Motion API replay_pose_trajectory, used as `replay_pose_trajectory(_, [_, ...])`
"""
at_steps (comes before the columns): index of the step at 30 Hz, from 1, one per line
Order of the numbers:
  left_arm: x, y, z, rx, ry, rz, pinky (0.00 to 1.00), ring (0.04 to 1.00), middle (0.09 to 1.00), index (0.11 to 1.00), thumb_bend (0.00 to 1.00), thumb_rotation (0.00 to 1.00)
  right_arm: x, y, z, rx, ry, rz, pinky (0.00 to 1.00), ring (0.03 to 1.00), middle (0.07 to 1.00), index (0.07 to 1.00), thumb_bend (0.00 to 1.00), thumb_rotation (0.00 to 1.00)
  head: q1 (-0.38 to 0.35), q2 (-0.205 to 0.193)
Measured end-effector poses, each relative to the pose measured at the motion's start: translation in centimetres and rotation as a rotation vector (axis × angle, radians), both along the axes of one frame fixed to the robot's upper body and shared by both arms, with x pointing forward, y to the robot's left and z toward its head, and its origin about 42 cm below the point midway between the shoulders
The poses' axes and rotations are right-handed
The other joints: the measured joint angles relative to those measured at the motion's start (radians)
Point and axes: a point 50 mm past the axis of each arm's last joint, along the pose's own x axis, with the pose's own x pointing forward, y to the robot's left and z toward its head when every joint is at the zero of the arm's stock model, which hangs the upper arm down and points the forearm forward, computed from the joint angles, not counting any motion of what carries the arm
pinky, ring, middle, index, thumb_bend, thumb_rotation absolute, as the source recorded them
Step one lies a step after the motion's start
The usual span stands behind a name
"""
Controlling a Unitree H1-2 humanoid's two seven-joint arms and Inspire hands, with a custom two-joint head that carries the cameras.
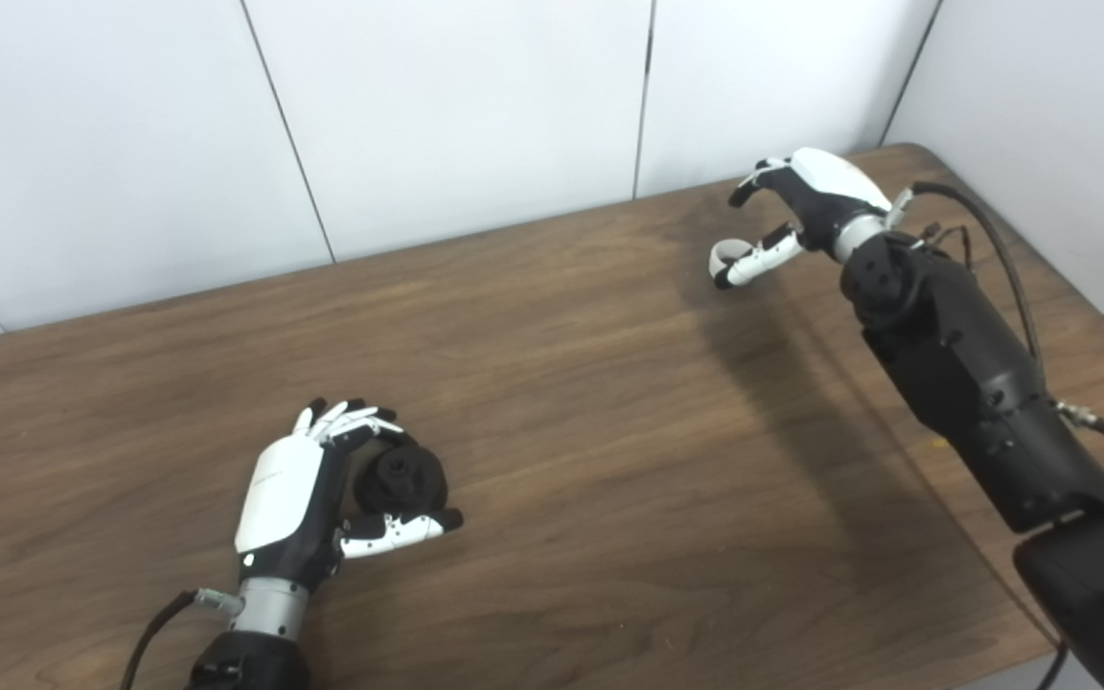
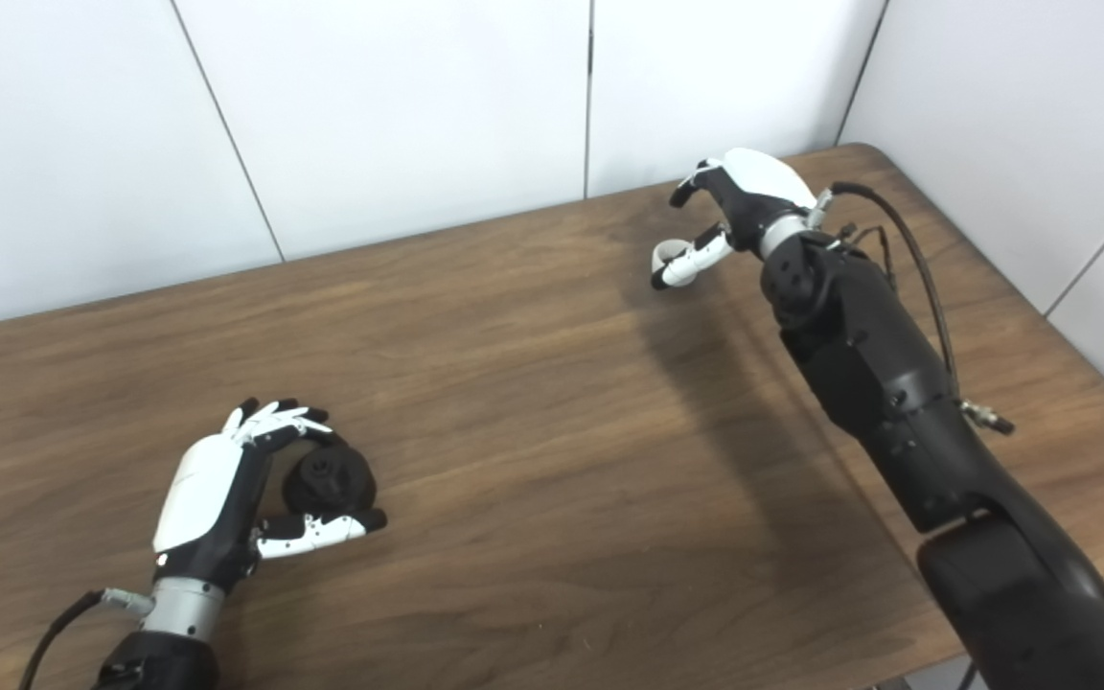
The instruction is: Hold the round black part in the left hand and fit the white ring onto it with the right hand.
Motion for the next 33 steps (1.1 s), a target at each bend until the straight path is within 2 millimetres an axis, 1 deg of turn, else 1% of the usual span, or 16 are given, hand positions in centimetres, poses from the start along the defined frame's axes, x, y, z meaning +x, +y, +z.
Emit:
replay_pose_trajectory(4, [-0.1, 0.2, 0.0, 0.002, -0.001, 0.001, 1.0, 0.891, 0.783, 0.485, 0.52, 0.05, 0.6, -0.4, -0.4, 0.004, 0.024, -0.021, 0.96, 0.991, 0.939, 0.738, 0.8, 0.3, -0.012, 0.0])
replay_pose_trajectory(9, [-0.2, 0.3, 0.0, 0.006, -0.001, 0.002, 1.0, 0.888, 0.782, 0.485, 0.52, 0.05, 1.3, -0.3, -0.1, 0.002, 0.026, -0.032, 0.97, 0.988, 0.933, 0.74, 0.79, 0.29, -0.012, 0.002])
replay_pose_trajectory(15, [-0.3, 0.3, 0.0, 0.006, 0.0, 0.0, 1.0, 0.891, 0.783, 0.485, 0.52, 0.05, 1.8, -0.4, -0.1, -0.003, 0.035, -0.04, 0.97, 0.986, 0.929, 0.742, 0.8, 0.3, -0.009, 0.0])
replay_pose_trajectory(33, [-0.2, 0.3, 0.1, 0.006, 0.003, 0.0, 1.0, 0.893, 0.781, 0.485, 0.52, 0.05, 2.3, -0.4, -1.2, -0.028, 0.105, -0.04, 0.99, 0.992, 0.935, 0.721, 0.8, 0.28, -0.008, 0.002])
